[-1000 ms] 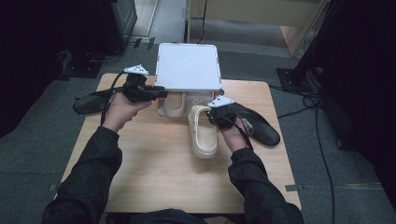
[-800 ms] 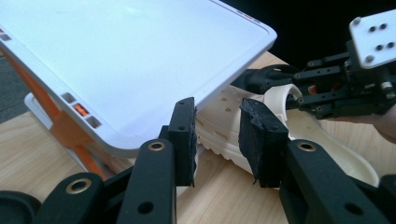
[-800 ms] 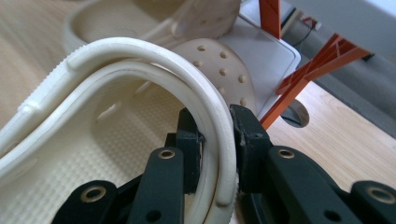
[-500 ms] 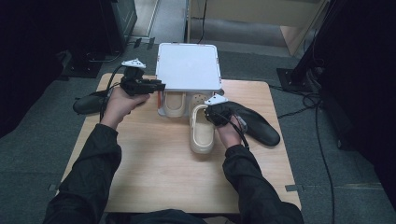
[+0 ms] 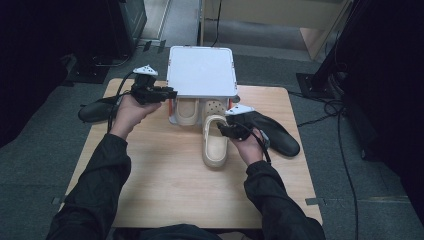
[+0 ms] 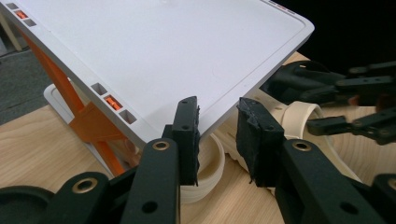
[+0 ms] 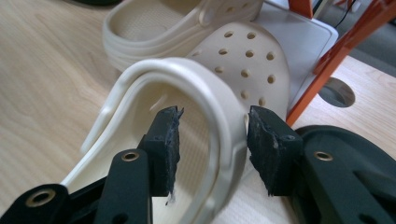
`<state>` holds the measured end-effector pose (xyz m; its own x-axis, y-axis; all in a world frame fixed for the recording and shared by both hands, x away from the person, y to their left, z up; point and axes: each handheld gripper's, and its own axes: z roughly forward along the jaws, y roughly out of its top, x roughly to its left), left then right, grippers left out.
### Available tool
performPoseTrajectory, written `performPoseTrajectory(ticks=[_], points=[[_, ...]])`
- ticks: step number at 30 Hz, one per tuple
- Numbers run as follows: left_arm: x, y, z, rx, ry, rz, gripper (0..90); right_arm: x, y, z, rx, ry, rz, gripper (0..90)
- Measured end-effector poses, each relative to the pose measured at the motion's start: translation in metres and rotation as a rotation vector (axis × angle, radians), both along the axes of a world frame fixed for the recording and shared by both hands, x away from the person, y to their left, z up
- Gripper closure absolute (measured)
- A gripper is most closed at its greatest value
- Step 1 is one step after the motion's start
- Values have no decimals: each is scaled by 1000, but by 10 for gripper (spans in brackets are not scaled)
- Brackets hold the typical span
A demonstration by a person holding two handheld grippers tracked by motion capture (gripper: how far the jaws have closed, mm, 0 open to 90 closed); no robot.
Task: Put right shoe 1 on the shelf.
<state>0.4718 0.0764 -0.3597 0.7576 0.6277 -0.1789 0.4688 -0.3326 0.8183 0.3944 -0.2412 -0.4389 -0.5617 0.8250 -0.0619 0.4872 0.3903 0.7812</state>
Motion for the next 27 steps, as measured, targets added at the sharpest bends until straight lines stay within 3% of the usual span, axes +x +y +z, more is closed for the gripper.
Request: performPoseTrajectory(ticks=[5, 9, 10, 16, 18, 21, 23, 27], points=[[-1, -1, 0, 14, -12, 5, 707, -16, -9, 3, 37, 10, 4, 570], [-2, -2, 0, 15, -13, 12, 714, -36, -15, 5, 58, 19, 37, 638], [-2, -2, 0, 17, -15, 15, 723, -47, -17, 3, 89, 24, 58, 669], [-5, -3, -2, 5, -29, 23, 745, -72, -13, -3, 120, 27, 102, 707], [-5, -3, -2, 11, -29, 24, 747, -82, -10, -5, 114, 37, 126, 714], [-4, -8, -7, 76, 12, -19, 772, -94, -8, -12, 105, 76, 152, 737], [-6, -13, -9, 103, -11, -22, 770, -97, -7, -14, 107, 90, 156, 737], [-6, -15, -7, 70, 0, -26, 742, -108, -4, -20, 87, 111, 176, 739]])
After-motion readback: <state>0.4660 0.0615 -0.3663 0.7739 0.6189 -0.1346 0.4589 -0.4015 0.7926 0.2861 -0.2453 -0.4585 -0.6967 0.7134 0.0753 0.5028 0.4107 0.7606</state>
